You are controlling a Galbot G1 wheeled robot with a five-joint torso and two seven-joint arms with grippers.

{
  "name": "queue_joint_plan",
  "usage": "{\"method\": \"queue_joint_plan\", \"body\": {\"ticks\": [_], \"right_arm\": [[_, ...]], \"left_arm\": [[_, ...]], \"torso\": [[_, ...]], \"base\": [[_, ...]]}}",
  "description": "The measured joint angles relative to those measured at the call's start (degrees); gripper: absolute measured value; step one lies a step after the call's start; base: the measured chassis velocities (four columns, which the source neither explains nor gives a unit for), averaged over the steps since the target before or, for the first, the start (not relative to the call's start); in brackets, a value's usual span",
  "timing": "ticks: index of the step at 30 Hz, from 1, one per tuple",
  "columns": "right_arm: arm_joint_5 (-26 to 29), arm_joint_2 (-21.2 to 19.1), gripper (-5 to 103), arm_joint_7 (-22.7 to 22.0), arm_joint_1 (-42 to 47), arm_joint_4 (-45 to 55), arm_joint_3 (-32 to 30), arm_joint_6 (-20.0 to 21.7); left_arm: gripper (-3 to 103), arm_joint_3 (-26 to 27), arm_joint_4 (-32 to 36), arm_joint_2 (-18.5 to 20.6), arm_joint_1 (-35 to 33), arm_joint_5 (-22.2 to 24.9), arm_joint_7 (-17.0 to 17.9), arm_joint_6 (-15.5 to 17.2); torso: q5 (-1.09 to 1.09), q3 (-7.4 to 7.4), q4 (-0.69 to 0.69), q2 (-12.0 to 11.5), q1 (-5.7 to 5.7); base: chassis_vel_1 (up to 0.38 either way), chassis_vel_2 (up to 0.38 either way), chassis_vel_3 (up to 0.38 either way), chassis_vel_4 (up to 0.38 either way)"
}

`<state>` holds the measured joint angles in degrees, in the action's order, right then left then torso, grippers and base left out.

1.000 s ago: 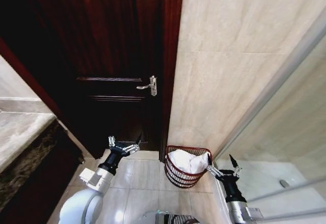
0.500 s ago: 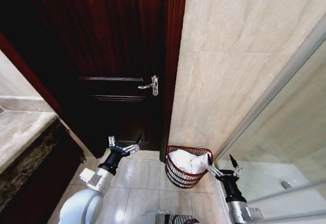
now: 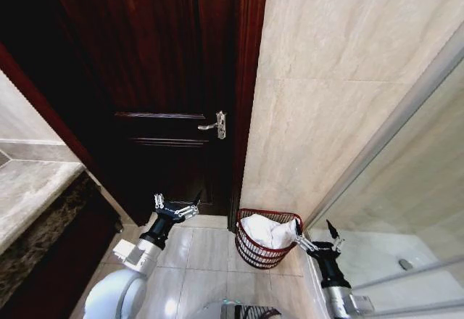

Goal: Discard the used towel into the hamper.

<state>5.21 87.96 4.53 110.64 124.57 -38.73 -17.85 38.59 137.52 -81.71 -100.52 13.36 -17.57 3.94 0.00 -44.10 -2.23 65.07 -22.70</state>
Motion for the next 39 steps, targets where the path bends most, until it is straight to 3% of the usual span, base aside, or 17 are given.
{"method": "queue_joint_plan", "body": {"ticks": [39], "right_arm": [[0.0, 0.0, 100, 0.0, 0.0, 0.0, 0.0, 0.0]], "left_arm": [[100, 0.0, 0.0, 0.0, 0.0, 0.0, 0.0, 0.0]], "torso": [[0.0, -6.97, 0.0, 12.82, -5.86]], "base": [[0.0, 0.0, 0.0, 0.0]]}}
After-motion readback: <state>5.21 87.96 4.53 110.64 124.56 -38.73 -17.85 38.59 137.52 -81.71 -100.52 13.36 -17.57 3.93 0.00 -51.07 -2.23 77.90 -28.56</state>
